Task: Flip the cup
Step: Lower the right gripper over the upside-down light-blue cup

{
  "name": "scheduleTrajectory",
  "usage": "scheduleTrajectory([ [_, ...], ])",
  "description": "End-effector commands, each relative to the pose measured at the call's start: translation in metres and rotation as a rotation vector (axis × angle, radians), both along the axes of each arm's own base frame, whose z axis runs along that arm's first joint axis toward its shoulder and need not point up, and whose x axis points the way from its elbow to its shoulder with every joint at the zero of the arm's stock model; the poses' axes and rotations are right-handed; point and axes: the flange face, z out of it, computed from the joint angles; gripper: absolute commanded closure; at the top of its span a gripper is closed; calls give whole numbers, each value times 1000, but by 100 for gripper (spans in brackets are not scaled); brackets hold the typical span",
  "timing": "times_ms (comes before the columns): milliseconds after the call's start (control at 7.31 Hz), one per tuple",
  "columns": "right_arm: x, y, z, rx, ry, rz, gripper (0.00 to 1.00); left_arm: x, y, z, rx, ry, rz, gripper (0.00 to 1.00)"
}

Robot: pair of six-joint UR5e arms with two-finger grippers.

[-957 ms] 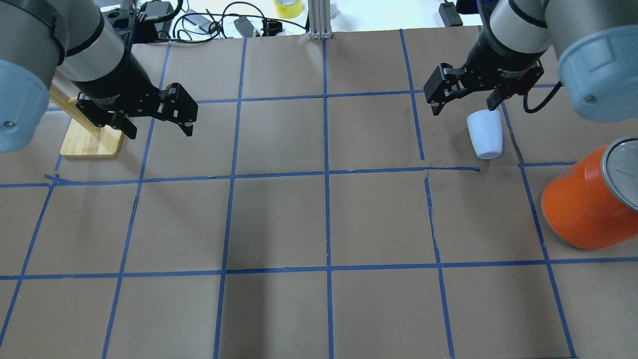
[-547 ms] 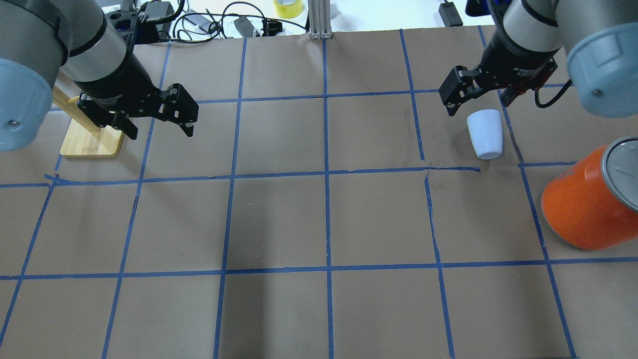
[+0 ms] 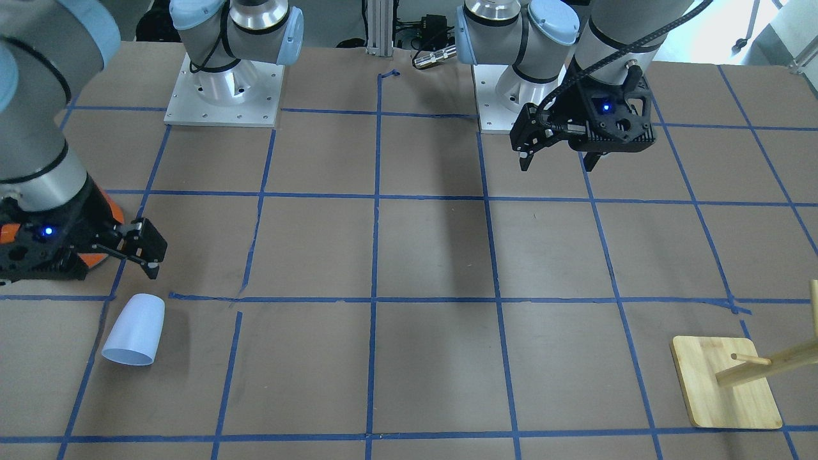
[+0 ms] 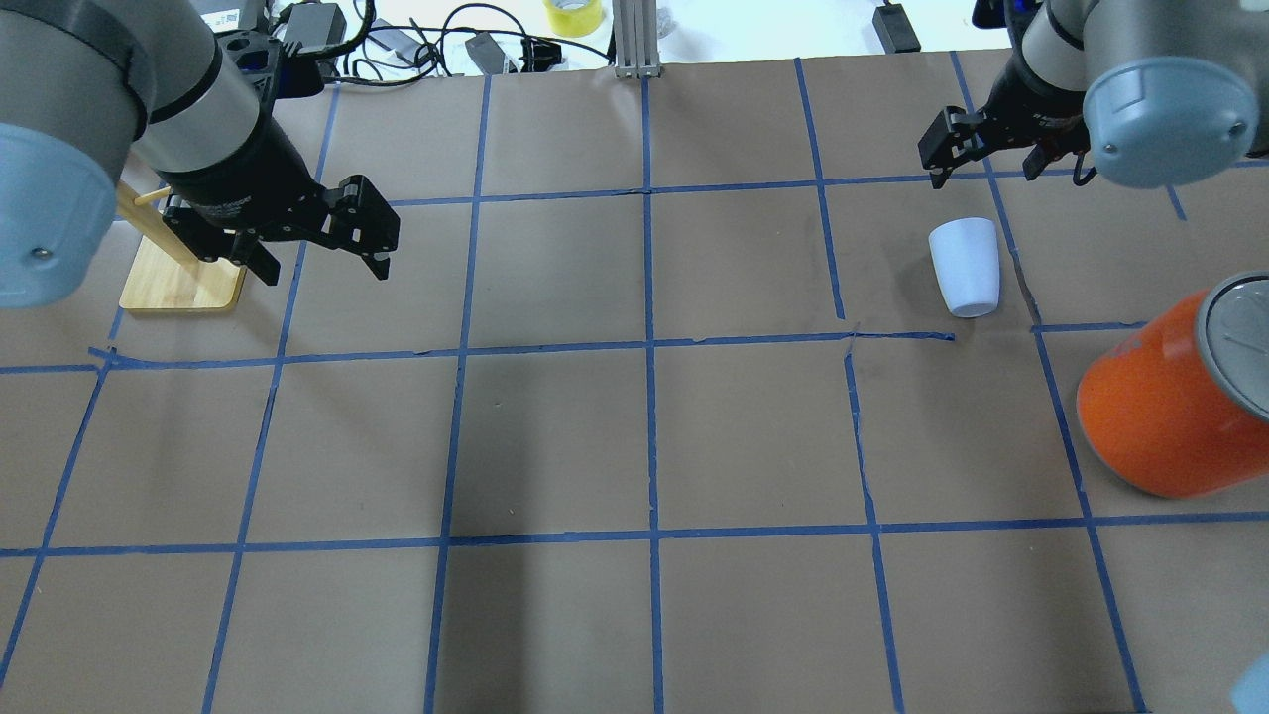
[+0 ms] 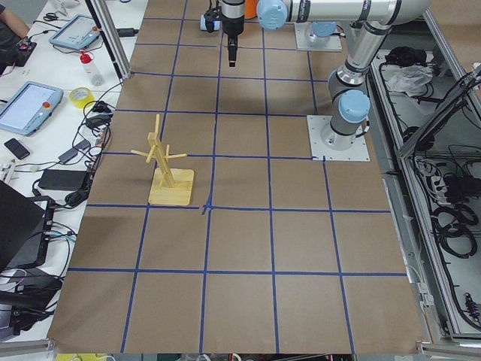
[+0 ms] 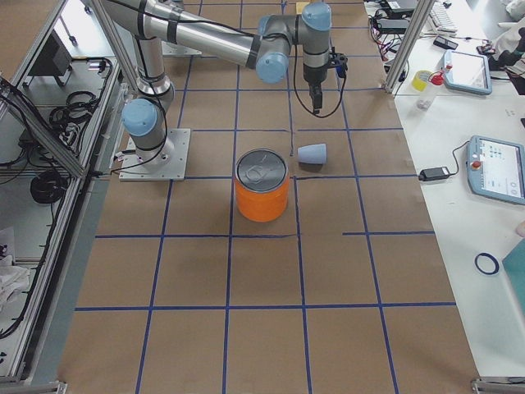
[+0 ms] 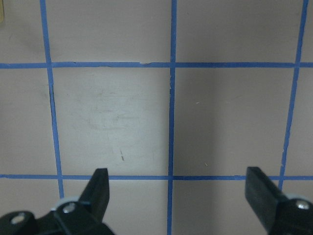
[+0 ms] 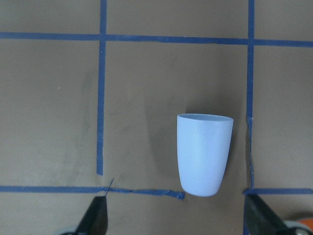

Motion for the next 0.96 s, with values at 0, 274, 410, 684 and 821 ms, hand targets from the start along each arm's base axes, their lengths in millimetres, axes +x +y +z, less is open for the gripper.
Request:
scheduleTrajectory([
  [0,-23,-34,-65,-7,4,-9,1,0,0,0,1,0,-2,0],
  [274,-41,-42,-98,2,3,-41,0,0,0,-1,4,-1,-2,0],
  [410,-42,-42,-107,18,-2,-54,0,0,0,-1,4,0,-2,0],
  [684,-41,-39,-126,49,-10,-53,0,0,0,-1,2,0,-2,0],
  [821,-42,-39,-131,58,-11,-56,0,0,0,-1,4,0,-2,0],
])
